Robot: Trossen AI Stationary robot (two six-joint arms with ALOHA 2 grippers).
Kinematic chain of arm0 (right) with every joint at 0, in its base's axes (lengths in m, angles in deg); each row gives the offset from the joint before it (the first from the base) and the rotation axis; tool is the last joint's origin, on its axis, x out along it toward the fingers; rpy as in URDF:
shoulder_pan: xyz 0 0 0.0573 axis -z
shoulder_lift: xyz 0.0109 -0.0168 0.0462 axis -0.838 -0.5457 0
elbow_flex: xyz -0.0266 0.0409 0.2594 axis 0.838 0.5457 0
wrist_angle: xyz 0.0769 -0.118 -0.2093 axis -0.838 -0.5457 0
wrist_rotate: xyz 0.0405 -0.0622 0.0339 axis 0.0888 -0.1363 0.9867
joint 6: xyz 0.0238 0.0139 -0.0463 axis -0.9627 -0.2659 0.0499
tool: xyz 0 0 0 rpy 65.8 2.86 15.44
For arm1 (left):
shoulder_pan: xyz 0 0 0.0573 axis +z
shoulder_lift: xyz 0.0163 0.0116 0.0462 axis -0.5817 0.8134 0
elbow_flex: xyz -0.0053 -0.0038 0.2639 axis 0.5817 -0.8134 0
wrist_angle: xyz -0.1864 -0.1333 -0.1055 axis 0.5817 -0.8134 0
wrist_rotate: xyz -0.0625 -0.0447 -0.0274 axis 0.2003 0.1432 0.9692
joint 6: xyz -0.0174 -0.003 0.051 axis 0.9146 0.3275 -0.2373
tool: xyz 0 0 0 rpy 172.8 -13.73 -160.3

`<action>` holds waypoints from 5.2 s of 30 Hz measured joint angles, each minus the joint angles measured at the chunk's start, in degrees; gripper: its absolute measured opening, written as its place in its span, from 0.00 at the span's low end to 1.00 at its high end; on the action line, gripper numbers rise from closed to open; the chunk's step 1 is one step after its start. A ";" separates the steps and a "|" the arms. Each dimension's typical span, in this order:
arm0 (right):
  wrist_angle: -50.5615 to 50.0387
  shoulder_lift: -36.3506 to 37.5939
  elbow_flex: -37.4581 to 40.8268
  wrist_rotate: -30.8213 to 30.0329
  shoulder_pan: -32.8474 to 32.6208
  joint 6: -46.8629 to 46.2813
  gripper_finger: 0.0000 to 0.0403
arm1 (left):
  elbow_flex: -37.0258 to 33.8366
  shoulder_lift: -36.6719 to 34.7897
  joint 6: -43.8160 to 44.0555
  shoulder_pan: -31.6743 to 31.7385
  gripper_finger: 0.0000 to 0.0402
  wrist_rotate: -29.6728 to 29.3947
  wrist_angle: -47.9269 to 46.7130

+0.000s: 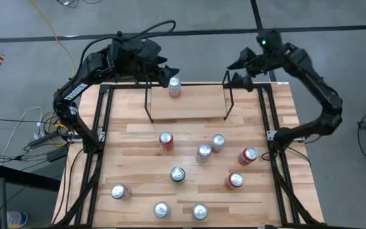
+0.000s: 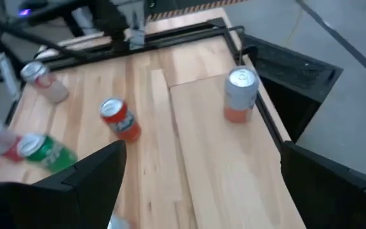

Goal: Place canned beverage on shelf
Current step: Put the top left white orange soda can on the shelf

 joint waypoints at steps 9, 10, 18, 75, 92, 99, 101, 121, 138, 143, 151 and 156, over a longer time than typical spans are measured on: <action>21.68 -0.65 16.08 -12.25 -3.07 -15.38 0.91 | 2.37 -0.35 -1.01 0.52 0.87 5.29 -1.76; 23.36 -1.43 17.01 -16.68 -4.07 -17.01 0.88 | 2.93 -0.56 -2.26 0.64 0.87 5.31 -2.44; 33.14 -10.23 18.30 -34.44 -9.10 -29.73 0.48 | 4.46 -4.21 -9.70 3.35 0.87 3.78 -8.69; 25.32 4.98 14.08 -32.88 -13.11 -19.35 0.66 | -1.73 25.05 -46.60 18.70 0.87 19.47 -9.08; 22.06 4.98 14.08 -32.84 -13.11 -19.24 0.66 | -1.73 24.96 -51.49 20.91 0.87 22.09 -8.40; 22.06 4.98 14.08 -32.80 -13.11 -19.24 0.66 | -1.73 24.96 -52.13 21.29 0.87 22.25 -8.03; 22.07 4.98 14.08 -32.78 -13.11 -19.24 0.66 | -1.73 24.96 -52.09 21.46 0.87 22.68 -7.79; 21.78 4.98 14.08 -31.00 -13.09 -19.45 0.66 | -6.75 24.82 -53.17 21.38 0.87 21.82 -5.04; 21.75 4.98 14.08 -31.03 -13.09 -19.45 0.66 | -11.57 24.94 -55.13 22.06 0.87 21.83 -4.38; 21.72 4.98 14.08 -31.03 -13.09 -19.44 0.66 | -11.65 24.94 -55.72 21.91 0.87 19.10 -3.91; 21.58 4.98 14.08 -31.05 -13.09 -19.45 0.66 | -11.65 24.94 -55.78 21.91 0.80 19.39 -3.29; 21.58 4.98 14.08 -31.07 -13.09 -19.45 0.66 | -11.65 24.93 -55.95 21.89 0.70 19.23 -3.34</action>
